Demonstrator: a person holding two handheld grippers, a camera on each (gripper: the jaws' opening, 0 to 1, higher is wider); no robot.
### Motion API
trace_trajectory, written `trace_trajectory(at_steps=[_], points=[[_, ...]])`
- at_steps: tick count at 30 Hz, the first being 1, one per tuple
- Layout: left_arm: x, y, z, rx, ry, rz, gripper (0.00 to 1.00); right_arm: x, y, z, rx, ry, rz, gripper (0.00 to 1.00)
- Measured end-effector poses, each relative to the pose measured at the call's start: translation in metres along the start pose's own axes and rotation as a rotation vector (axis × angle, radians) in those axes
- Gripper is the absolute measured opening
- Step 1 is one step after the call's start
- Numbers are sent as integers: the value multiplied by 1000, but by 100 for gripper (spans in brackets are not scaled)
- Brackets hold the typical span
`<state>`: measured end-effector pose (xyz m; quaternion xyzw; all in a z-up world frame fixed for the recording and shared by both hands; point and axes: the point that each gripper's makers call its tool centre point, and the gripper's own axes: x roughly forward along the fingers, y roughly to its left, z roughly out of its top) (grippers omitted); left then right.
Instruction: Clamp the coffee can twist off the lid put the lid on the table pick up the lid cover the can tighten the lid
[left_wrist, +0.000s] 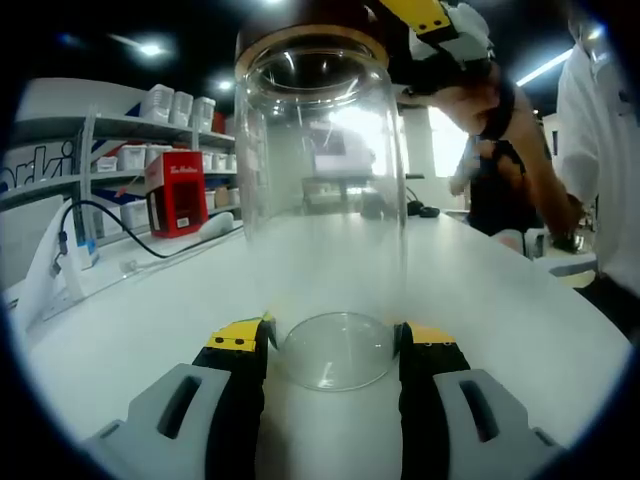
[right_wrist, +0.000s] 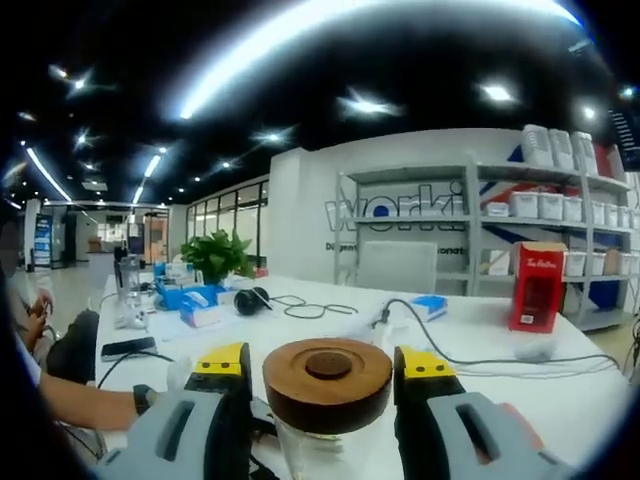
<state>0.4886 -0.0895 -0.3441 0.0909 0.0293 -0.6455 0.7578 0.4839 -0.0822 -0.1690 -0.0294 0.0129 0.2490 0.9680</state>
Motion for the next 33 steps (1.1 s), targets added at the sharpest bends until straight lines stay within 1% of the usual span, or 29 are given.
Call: trace_trajectory(at_steps=[2,4,6,8,9,11,12,13,14,17,21,24,27,30,33], points=[[0,0,0,0,0,0,44,-2,-2,5,-5,-8,16,56],[0,0,0,-1,0,0,44,-4,-4,8,17,-10,54,55],[0,0,0,-1,0,0,44,-4,0,8,23,-5,117,54],[0,0,0,-1,1,0,44,-5,12,5,-5,9,229,51],[0,0,0,-1,1,0,44,-4,11,6,-6,1,237,51],[0,0,0,-1,1,0,44,-2,10,7,-55,-21,252,52],[0,0,0,-1,0,0,44,-1,9,6,-64,-24,255,53],[0,0,0,-2,0,0,44,0,10,7,-78,-32,273,53],[0,0,0,-2,0,-1,44,1,13,7,-85,-41,307,53],[0,-1,0,-2,0,-1,44,2,18,1,-53,-17,379,53],[0,-1,0,-3,1,-2,44,7,8,-1,-22,-12,363,51],[0,-1,0,-3,0,-2,44,9,3,-2,-18,-10,360,51],[0,-1,0,-4,0,-3,44,10,1,-3,-14,-6,376,52],[0,0,0,-4,1,-3,44,10,4,-8,-25,8,409,56],[1,-1,0,-4,1,-2,44,11,5,-9,-30,11,429,56]])
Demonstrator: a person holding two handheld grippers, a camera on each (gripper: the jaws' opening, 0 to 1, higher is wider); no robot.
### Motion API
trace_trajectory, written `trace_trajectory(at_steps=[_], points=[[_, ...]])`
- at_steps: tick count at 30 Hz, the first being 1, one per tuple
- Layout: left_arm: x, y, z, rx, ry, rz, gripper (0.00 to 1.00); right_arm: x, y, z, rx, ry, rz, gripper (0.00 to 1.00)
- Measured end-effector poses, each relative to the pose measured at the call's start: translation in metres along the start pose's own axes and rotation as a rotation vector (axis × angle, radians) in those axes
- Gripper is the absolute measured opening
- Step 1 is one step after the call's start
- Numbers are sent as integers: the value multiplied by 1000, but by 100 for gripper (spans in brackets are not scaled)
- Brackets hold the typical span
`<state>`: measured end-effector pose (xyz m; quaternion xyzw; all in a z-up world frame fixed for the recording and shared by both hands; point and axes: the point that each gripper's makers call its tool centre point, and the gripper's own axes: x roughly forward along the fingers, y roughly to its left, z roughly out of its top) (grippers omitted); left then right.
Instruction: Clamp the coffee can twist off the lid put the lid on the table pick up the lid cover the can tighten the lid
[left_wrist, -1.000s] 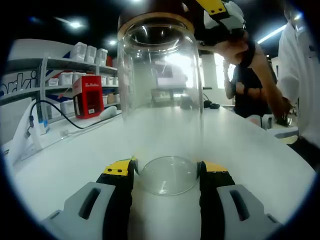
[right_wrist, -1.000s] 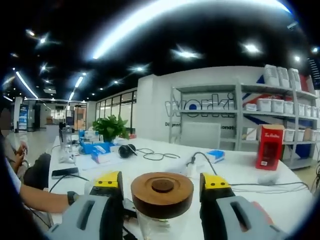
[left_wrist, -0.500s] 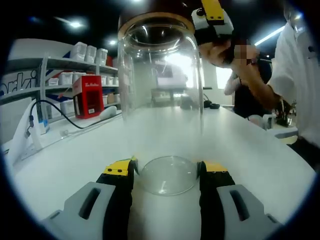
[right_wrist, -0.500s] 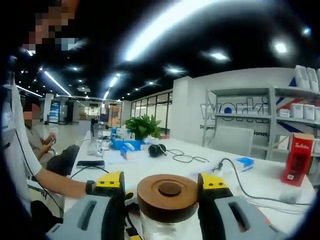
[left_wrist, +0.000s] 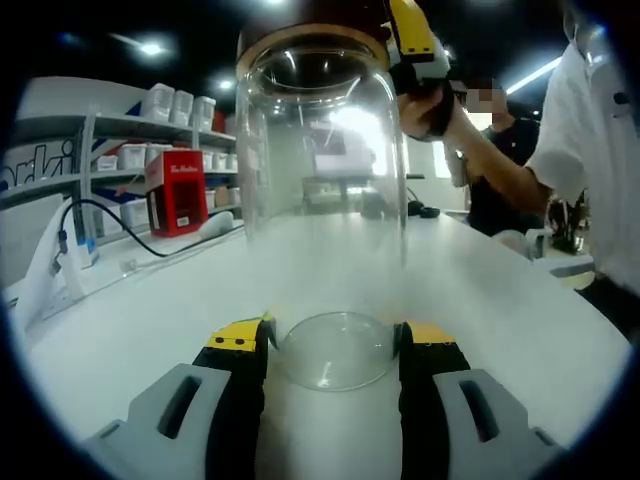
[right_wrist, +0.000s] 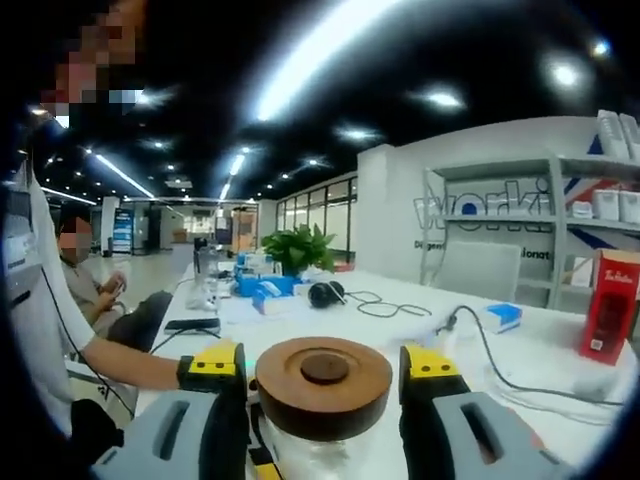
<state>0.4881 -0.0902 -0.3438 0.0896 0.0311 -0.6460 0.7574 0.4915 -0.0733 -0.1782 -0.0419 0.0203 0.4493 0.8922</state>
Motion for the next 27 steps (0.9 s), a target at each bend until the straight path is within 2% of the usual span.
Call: trace_trajectory(at_steps=[7,10,27], points=[[0,2,0,0,0,1,44,5,4,-5,-39,18,94,56],[0,2,-1,-1,0,1,44,8,4,-10,-37,31,104,55],[-1,5,-2,0,0,1,44,10,2,-13,-11,20,67,53]])
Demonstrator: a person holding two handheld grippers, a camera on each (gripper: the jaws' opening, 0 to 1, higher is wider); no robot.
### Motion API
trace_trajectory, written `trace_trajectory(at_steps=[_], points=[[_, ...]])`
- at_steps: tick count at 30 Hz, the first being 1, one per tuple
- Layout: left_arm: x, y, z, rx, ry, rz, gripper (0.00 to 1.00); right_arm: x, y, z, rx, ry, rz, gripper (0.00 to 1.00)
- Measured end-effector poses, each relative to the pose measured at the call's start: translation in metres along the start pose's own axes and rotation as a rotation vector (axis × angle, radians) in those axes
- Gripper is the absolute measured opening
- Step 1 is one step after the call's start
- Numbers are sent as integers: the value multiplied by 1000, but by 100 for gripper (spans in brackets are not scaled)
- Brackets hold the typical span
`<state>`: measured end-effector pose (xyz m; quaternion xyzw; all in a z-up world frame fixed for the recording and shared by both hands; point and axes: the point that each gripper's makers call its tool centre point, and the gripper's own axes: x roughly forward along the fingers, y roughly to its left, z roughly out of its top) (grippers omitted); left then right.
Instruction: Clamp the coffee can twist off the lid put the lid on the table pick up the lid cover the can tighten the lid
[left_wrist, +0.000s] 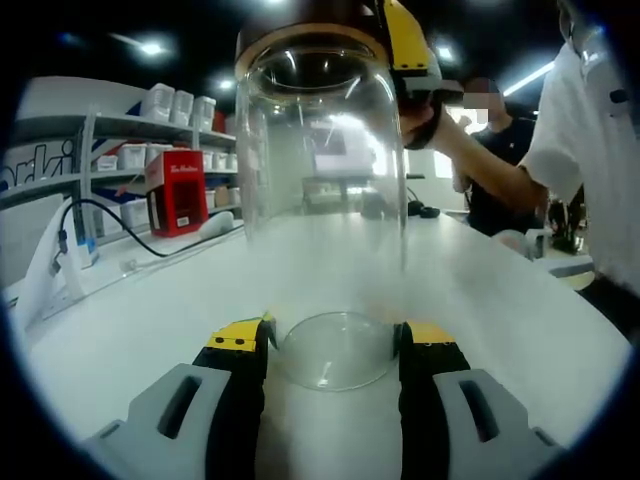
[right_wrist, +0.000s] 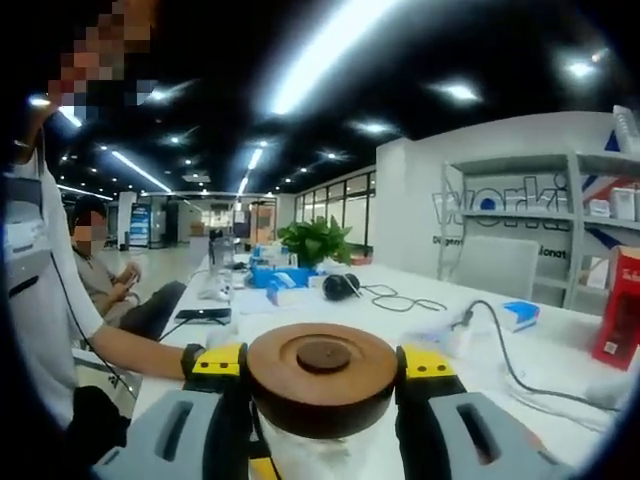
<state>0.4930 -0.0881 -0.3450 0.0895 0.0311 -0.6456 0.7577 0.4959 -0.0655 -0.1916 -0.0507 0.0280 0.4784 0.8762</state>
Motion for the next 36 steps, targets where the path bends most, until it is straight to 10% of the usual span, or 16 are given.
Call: trace_trajectory(at_steps=[36], points=[[0,-1,0,-1,3,2,43,-3,-3,-2,25,16,-297,53]])
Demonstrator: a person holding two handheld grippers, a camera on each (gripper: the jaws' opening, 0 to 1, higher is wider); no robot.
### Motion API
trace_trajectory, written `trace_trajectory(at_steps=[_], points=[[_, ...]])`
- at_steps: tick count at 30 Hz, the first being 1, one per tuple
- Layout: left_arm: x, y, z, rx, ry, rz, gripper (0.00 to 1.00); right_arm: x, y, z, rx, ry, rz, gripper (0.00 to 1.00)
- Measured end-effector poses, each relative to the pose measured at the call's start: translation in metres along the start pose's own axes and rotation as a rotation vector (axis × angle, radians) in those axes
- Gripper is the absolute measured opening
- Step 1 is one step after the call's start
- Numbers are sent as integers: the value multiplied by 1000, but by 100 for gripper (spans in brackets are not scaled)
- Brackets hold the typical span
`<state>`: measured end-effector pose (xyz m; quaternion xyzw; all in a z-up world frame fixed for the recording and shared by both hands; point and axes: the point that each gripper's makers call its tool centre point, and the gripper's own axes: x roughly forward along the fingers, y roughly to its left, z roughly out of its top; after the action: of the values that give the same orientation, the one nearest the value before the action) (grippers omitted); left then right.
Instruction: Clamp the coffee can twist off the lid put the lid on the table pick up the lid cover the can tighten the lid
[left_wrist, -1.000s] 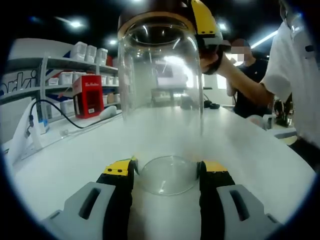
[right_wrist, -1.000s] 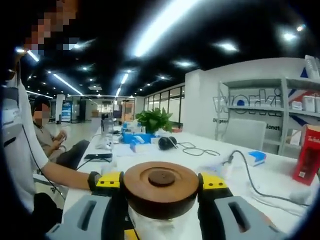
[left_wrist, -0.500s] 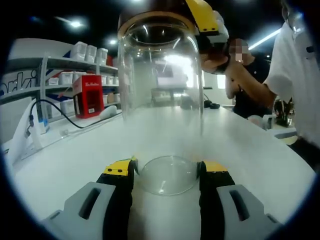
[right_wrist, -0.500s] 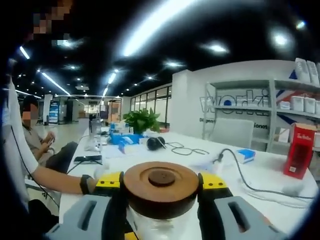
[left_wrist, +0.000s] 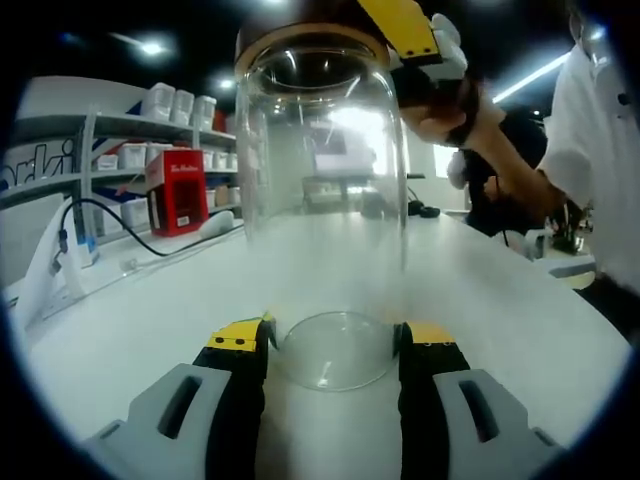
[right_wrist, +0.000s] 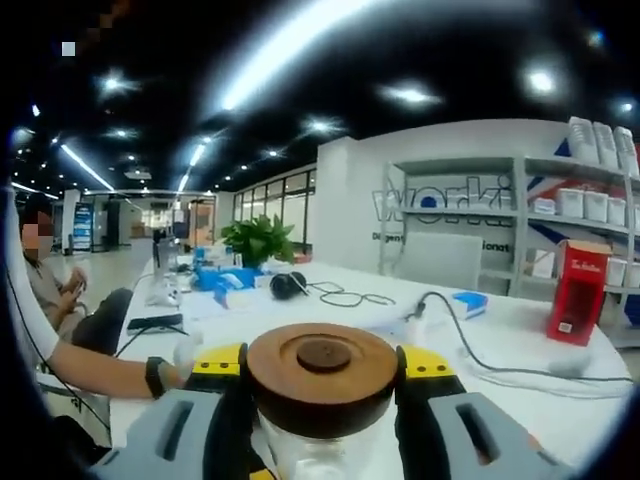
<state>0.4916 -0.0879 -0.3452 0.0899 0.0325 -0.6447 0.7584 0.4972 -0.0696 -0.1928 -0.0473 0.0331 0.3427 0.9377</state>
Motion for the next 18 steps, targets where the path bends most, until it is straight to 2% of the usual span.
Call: trace_trajectory(at_steps=[5,18], points=[[0,-1,0,0,0,0,43,-1,-2,0,15,-20,-59,53],[0,-4,1,-1,1,1,43,-2,-4,0,10,-10,-151,53]])
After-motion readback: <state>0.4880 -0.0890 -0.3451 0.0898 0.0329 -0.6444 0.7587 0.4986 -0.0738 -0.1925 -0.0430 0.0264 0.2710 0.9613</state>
